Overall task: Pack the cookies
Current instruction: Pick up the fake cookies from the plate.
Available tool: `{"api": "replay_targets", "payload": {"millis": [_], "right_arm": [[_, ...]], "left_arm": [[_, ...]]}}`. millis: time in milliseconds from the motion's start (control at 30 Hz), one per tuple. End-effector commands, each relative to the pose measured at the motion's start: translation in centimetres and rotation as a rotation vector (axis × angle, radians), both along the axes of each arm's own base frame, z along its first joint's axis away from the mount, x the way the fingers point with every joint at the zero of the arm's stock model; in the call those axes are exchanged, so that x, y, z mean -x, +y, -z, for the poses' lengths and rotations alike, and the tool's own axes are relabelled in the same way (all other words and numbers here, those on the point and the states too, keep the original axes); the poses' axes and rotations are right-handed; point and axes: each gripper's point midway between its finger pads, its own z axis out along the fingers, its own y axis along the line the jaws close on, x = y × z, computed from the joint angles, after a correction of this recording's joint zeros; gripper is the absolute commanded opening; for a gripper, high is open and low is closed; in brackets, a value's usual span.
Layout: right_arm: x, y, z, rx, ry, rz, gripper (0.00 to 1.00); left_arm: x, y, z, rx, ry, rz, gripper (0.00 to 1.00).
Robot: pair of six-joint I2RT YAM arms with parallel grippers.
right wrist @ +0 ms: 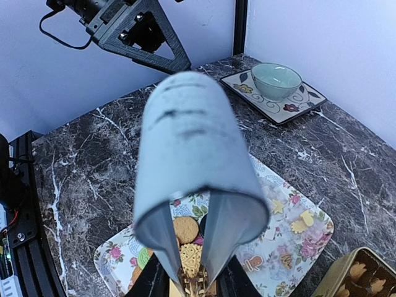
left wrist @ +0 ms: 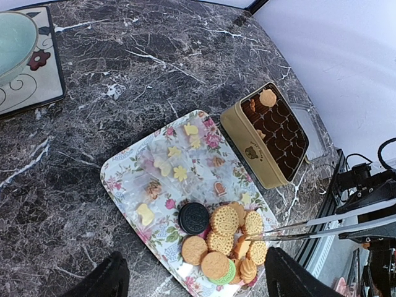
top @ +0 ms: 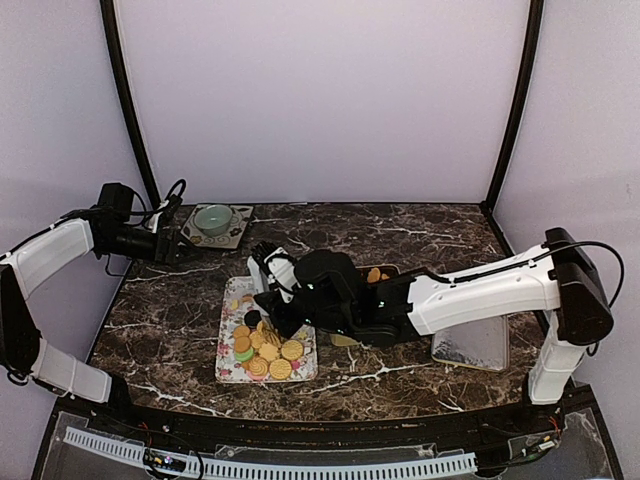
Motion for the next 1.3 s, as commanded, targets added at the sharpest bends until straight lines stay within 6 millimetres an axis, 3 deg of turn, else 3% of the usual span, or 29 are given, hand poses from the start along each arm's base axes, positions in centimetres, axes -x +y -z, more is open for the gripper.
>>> {"api": "replay_targets", "payload": {"millis": [0, 100, 200, 533, 833, 1267], "right_arm": [[0.4, -0.3, -2.6, -0.078, -0.003, -0.021, 0.24], [0.1, -0.4, -2.3, -0.091, 0.01, -0.017, 0.25], [-0.3, -0.6, -2.0, -0.101, 0.021, -0.009, 0.36], [-0.9, -0.4, -0.1, -0.105, 0.052, 0.0, 0.41], [-0.4, 0.5, -1.0, -0.158, 0.068, -0.037, 0.38], [-0.1, -0.2, 0.1, -0.145, 0.09, -0.034, 0.22]], "left_arm": [[0.1, -0.1, -1.0, 0.018, -0.01, 0.003, 0.78], [0.1, -0.1, -1.1, 0.016, -0.015, 0.004, 0.78], [0.1, 0.0, -1.1, 0.015, -0.017, 0.004, 0.78], [0.0, -0.2, -1.2, 0.024, -0.014, 0.006, 0.78], [0.0, -0.2, -1.2, 0.025, -0.013, 0.006, 0.78], [0.1, -0.2, -1.1, 0.027, -0.009, 0.009, 0.78]]}}
